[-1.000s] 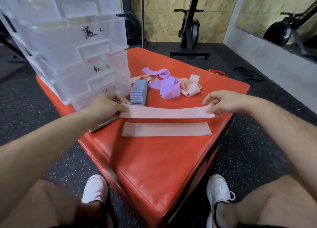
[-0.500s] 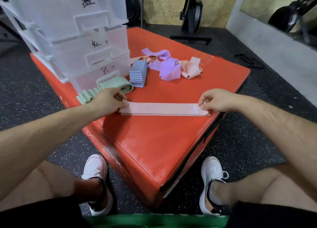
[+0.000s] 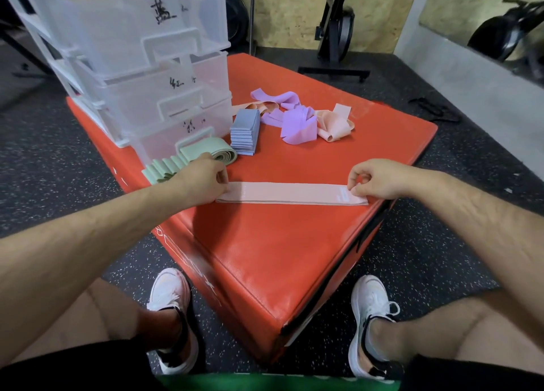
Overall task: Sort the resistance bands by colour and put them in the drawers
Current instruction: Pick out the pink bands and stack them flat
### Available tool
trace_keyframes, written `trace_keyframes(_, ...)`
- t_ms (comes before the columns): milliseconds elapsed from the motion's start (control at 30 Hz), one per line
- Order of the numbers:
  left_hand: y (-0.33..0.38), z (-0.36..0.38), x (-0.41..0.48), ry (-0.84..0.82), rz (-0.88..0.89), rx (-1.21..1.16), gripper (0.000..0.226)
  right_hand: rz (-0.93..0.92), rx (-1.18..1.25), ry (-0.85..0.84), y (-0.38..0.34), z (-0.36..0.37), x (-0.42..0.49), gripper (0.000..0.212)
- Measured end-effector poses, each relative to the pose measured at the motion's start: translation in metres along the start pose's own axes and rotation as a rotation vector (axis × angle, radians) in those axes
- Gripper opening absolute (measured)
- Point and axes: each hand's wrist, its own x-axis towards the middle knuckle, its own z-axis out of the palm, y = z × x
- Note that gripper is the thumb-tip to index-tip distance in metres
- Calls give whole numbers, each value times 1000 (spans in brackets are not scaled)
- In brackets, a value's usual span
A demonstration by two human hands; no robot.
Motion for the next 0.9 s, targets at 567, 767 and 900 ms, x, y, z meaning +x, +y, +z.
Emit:
trace_keyframes(567, 119, -5, 110, 56, 235, -98, 30, -49, 17, 201, -6, -24, 97, 36)
trace_keyframes(767, 131, 9, 142, 4, 274, -83, 30, 18, -73, 144, 7, -16, 130, 40)
trace_keyframes(900, 131, 14, 149, -56, 217, -114, 31, -27, 6, 246, 11, -19, 139, 31)
